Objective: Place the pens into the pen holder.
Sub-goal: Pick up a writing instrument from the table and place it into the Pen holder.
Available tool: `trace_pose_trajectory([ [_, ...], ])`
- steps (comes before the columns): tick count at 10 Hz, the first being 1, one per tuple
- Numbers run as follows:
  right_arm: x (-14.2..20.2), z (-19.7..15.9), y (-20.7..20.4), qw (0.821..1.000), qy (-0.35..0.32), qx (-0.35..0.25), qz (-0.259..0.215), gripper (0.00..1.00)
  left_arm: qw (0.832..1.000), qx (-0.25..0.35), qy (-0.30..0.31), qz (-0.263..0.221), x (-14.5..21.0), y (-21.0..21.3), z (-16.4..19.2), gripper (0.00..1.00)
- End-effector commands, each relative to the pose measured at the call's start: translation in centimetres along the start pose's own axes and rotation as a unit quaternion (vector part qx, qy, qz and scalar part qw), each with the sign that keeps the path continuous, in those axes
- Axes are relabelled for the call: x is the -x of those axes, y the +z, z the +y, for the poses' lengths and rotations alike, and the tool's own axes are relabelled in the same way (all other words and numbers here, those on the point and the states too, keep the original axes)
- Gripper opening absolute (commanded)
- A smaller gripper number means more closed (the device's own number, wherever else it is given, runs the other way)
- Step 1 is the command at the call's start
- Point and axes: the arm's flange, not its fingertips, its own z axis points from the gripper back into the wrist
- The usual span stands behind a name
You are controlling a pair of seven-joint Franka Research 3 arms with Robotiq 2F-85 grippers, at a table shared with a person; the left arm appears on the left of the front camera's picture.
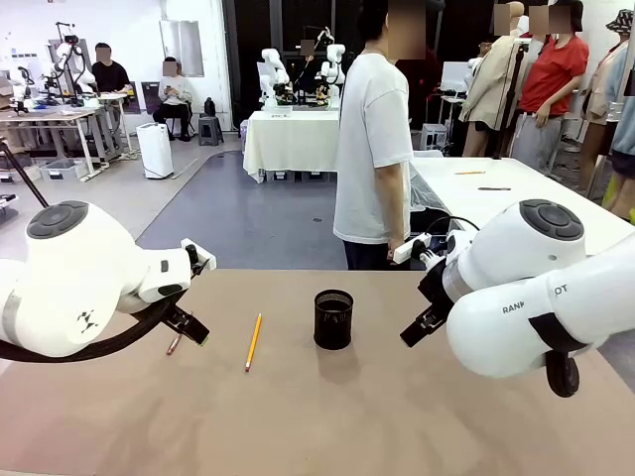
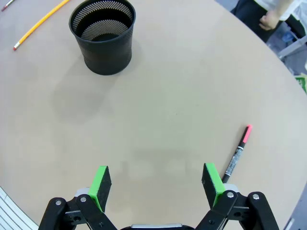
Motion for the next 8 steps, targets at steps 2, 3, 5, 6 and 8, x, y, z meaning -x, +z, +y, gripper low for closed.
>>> trace_pose_trajectory([
  [2,0.0,0.0,0.0,1.0,0.0,0.0,0.0,1.0,1.0,0.0,0.0,0.0,0.0,0.0,0.0,1.0],
  [3,0.0,0.0,0.0,1.0,0.0,0.0,0.0,1.0,1.0,0.0,0.0,0.0,0.0,0.0,0.0,1.0],
  [5,0.0,0.0,0.0,1.0,0.0,0.0,0.0,1.0,1.0,0.0,0.0,0.0,0.0,0.0,0.0,1.0],
  [6,0.0,0.0,0.0,1.0,0.0,0.0,0.0,1.0,1.0,0.0,0.0,0.0,0.0,0.0,0.0,1.0],
  [8,-0.5,-0.4,0.8,0.999,0.024,-0.036,-0.024,1.0,0.998,0.053,-0.005,0.019,-0.7,1.3,-0.5,1.0],
])
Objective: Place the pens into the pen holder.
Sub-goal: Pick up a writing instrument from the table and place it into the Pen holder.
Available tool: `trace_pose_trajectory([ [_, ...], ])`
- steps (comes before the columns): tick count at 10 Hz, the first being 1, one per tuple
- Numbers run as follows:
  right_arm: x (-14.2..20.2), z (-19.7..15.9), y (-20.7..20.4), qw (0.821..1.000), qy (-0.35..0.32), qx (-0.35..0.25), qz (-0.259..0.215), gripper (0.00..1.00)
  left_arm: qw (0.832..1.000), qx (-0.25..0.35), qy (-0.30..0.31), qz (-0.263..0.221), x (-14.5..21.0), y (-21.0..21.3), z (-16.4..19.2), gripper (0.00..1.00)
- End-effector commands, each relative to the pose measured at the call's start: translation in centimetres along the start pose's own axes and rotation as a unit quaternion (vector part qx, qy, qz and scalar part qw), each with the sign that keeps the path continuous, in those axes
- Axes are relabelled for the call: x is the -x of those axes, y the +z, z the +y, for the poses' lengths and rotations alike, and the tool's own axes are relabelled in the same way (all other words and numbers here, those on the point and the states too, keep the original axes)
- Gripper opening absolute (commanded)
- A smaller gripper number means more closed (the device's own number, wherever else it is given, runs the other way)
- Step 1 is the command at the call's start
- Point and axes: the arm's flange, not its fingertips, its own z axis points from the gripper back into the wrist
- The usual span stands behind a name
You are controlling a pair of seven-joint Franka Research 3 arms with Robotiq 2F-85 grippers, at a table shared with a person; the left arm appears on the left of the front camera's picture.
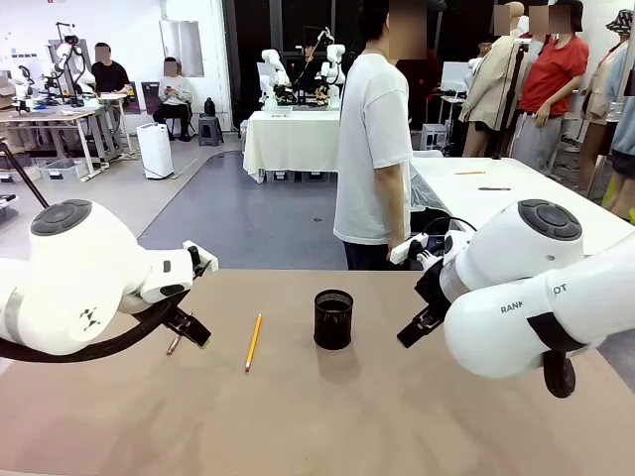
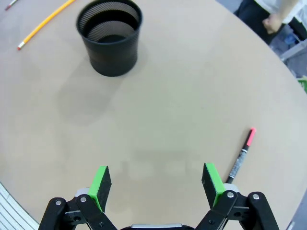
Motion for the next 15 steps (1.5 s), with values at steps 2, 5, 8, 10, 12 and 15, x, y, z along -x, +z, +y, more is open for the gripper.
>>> trace_pose_trajectory([
  [2,0.6,-2.3,1.8,0.994,0.034,-0.081,-0.057,1.0,0.994,0.106,-0.001,-0.007,-1.2,3.2,0.2,1.0],
  [5,1.1,-6.5,3.1,0.987,0.029,-0.122,-0.099,1.0,0.985,0.171,0.017,-0.027,-2.5,5.5,1.3,1.0],
  [8,1.6,-13.2,2.8,0.981,0.04,-0.149,-0.117,1.0,0.98,0.177,-0.036,-0.084,-3.0,9.1,5.2,1.0],
  [10,1.9,-17.1,2.4,0.978,0.022,-0.167,-0.12,1.0,0.981,0.154,-0.049,-0.111,-2.9,11.0,7.2,1.0],
  [12,1.4,-17.7,2.5,0.978,0.008,-0.13,-0.16,1.0,0.979,0.153,-0.036,-0.129,-3.1,10.7,7.6,1.0],
  [15,3.3,-17.2,4.7,0.981,0.018,-0.152,-0.119,1.0,0.984,0.141,-0.046,-0.102,-3.1,11.9,7.4,1.0],
])
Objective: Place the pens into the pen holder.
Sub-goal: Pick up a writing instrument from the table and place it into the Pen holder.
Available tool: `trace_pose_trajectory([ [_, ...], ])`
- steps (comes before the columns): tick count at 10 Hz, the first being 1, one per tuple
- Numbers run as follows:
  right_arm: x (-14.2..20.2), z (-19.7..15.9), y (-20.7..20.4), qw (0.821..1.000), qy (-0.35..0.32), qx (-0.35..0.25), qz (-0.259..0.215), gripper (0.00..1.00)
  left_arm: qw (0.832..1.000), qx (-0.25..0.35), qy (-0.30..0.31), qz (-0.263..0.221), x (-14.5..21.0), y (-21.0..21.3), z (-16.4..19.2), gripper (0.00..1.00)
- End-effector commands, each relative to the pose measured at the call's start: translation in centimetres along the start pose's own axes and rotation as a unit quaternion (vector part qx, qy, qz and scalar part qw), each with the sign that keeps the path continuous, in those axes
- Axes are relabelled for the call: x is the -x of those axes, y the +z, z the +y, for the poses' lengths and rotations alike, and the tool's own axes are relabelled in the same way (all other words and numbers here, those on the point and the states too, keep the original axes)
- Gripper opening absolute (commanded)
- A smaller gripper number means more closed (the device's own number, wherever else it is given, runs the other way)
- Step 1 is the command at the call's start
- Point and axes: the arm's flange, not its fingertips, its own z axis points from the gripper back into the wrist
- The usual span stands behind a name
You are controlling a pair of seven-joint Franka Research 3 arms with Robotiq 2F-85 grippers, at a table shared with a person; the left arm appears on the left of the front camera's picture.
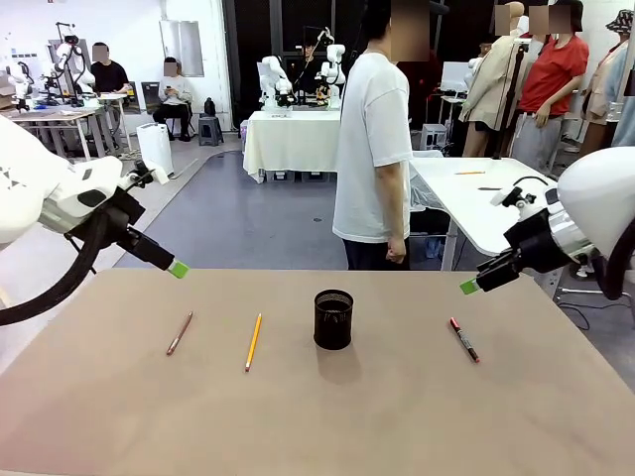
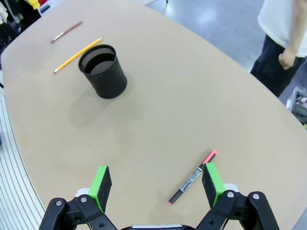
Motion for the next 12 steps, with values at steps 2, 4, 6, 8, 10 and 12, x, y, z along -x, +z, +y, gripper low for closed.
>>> trace_pose_trajectory([
  [2,0.4,0.2,0.1,1.0,0.011,-0.004,-0.002,1.0,1.0,0.002,0.001,0.003,0.0,0.0,0.1,1.0],
  [4,0.4,0.2,0.1,1.0,0.011,-0.004,-0.002,1.0,1.0,0.002,0.001,0.003,0.0,0.0,0.1,1.0],
  [6,0.4,0.5,0.2,1.0,-0.001,-0.001,0.005,1.0,1.0,0.014,-0.008,0.02,0.0,0.0,0.1,1.0],
  [8,-1.8,0.3,1.9,0.996,0.075,-0.054,-0.011,1.0,0.998,0.042,-0.024,0.037,-0.8,1.5,-0.2,1.0],
  [10,-3.9,0.0,3.9,0.993,0.092,-0.074,-0.013,1.0,0.995,0.057,-0.061,0.046,-1.4,2.9,-0.5,1.0],
  [12,-6.1,0.4,5.9,0.99,0.132,-0.054,-0.011,1.0,0.993,0.073,-0.09,0.027,-2.5,4.1,-0.5,1.0],
])
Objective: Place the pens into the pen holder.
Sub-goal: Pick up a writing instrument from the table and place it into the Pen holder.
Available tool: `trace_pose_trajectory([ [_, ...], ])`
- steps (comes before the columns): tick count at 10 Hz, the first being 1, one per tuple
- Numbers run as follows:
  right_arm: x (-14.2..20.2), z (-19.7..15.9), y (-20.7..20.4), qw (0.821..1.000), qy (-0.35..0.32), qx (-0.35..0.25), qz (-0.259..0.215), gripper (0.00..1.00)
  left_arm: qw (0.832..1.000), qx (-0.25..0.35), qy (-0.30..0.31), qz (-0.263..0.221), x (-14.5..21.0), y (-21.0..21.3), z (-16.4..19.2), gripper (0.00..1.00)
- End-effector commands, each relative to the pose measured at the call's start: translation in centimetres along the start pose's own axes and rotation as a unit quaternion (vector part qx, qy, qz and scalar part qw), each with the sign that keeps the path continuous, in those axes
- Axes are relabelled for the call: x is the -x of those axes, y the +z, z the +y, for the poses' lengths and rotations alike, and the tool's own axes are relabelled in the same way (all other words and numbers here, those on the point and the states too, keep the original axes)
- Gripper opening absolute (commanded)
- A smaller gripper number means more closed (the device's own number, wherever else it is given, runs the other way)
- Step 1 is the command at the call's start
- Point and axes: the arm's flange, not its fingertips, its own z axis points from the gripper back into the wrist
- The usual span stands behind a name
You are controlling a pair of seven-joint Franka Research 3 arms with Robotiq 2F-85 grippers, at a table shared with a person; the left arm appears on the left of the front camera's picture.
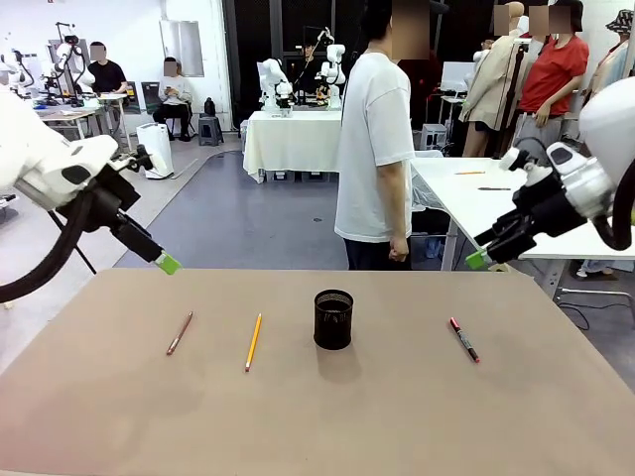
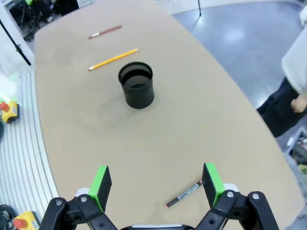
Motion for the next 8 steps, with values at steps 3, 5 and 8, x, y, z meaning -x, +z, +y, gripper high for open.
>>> trace_pose_trajectory([
  [3,-1.7,-0.2,3.2,0.997,0.071,0.028,-0.009,1.0,0.996,-0.017,-0.068,-0.059,-0.6,3.2,0.7,1.0],
  [5,-1.3,-0.7,4.3,0.995,0.079,0.035,-0.041,1.0,0.991,-0.015,-0.091,-0.1,0.1,4.2,1.8,1.0],
  [8,-0.6,-1.3,5.4,0.995,0.077,0.017,-0.067,1.0,0.991,-0.026,-0.086,-0.095,0.3,4.4,2.7,1.0],
])
